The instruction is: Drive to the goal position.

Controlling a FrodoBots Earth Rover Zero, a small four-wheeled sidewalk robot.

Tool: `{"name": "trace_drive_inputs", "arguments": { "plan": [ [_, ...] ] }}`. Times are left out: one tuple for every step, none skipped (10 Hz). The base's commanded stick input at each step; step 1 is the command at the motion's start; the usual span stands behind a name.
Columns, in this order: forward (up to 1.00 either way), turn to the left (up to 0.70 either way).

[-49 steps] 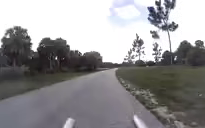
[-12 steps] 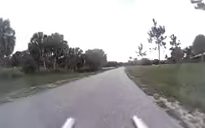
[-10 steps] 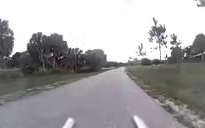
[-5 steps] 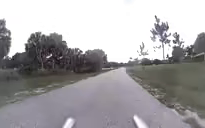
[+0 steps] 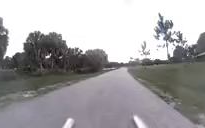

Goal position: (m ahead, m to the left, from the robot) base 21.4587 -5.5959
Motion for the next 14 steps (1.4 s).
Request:
{"name": "trace_drive_inputs", "arguments": {
  "plan": [
    [0.85, 0.0],
    [0.85, 0.0],
    [0.85, 0.0],
    [0.85, 0.0],
    [0.85, 0.0],
    [0.85, 0.0],
    [0.85, -0.28],
    [0.85, -0.08],
    [0.85, -0.2],
    [0.85, -0.32],
    [0.85, -0.26],
    [0.85, -0.21],
    [0.85, -0.07],
    [0.85, -0.33]
  ]
}}
